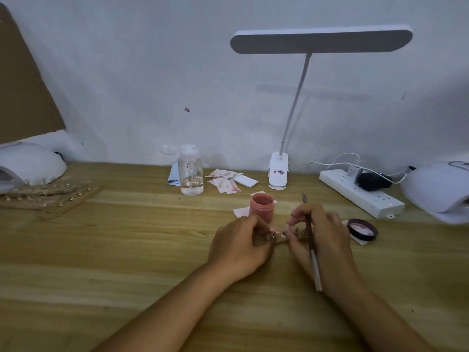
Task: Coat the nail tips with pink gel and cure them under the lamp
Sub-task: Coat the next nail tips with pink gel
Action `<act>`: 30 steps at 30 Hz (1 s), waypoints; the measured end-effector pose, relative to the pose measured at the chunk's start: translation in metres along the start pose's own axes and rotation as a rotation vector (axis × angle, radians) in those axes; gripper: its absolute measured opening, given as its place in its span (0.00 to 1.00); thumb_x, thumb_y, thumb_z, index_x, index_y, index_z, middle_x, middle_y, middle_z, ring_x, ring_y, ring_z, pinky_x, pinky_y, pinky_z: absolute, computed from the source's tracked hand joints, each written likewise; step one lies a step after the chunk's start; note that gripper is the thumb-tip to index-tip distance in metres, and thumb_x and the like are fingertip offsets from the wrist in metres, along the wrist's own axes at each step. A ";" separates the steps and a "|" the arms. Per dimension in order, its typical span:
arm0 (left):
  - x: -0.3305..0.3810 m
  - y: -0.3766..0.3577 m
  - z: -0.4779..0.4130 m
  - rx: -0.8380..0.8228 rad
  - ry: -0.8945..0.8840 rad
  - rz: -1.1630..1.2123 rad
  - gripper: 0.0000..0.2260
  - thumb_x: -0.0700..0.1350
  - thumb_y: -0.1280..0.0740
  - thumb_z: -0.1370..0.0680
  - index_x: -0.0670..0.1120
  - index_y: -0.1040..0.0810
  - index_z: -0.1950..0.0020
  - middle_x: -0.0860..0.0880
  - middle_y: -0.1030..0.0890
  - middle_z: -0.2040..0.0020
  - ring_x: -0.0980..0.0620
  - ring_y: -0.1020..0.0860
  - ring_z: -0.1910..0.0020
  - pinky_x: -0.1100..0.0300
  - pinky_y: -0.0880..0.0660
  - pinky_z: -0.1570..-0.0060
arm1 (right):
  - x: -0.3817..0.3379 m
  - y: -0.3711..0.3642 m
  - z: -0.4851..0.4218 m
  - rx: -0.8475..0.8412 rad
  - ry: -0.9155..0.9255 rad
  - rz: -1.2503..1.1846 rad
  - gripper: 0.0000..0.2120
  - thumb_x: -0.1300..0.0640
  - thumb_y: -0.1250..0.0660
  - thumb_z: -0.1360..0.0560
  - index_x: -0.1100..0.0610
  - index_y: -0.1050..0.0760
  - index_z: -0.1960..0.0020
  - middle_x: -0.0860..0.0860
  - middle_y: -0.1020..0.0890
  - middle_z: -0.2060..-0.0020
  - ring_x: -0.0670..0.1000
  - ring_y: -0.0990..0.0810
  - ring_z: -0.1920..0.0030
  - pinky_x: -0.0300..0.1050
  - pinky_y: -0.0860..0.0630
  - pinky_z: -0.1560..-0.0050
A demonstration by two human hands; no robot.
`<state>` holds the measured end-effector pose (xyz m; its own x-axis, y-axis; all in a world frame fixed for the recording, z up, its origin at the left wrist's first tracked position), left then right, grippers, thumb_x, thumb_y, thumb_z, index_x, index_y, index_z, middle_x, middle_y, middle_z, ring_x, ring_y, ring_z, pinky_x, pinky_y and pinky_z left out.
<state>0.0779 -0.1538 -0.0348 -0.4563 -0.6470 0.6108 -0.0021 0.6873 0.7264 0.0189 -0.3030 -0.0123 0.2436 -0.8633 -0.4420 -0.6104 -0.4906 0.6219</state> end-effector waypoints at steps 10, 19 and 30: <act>0.000 0.001 0.002 -0.014 -0.047 0.103 0.07 0.52 0.32 0.29 0.59 0.27 0.54 0.59 0.21 0.54 0.63 0.27 0.61 0.57 0.30 0.56 | -0.002 -0.001 0.002 -0.045 0.044 0.024 0.17 0.60 0.24 0.33 0.51 0.26 0.48 0.37 0.24 0.58 0.47 0.27 0.52 0.53 0.29 0.48; -0.001 0.002 0.002 -0.048 -0.035 0.106 0.04 0.50 0.31 0.27 0.58 0.24 0.55 0.57 0.21 0.53 0.58 0.24 0.57 0.54 0.26 0.49 | -0.002 0.005 0.006 -0.002 0.024 0.009 0.12 0.58 0.28 0.29 0.51 0.25 0.47 0.44 0.21 0.61 0.49 0.24 0.52 0.50 0.31 0.49; -0.003 0.002 0.002 -0.050 -0.045 0.129 0.08 0.46 0.30 0.29 0.60 0.25 0.57 0.56 0.21 0.54 0.61 0.26 0.61 0.57 0.28 0.53 | -0.009 0.009 0.010 0.125 -0.436 -0.824 0.04 0.61 0.33 0.23 0.62 0.24 0.55 0.51 0.19 0.70 0.42 0.26 0.74 0.34 0.30 0.74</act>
<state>0.0772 -0.1498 -0.0353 -0.4896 -0.5380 0.6862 0.1034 0.7456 0.6583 0.0041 -0.2980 -0.0089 0.3462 -0.1166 -0.9309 -0.4542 -0.8890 -0.0575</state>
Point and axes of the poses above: each hand's wrist, its own z-axis away from the middle knuckle, its own y-axis out of the back of the hand, x = y × z, the point moved 2 cm from there along -z, towards the middle knuckle
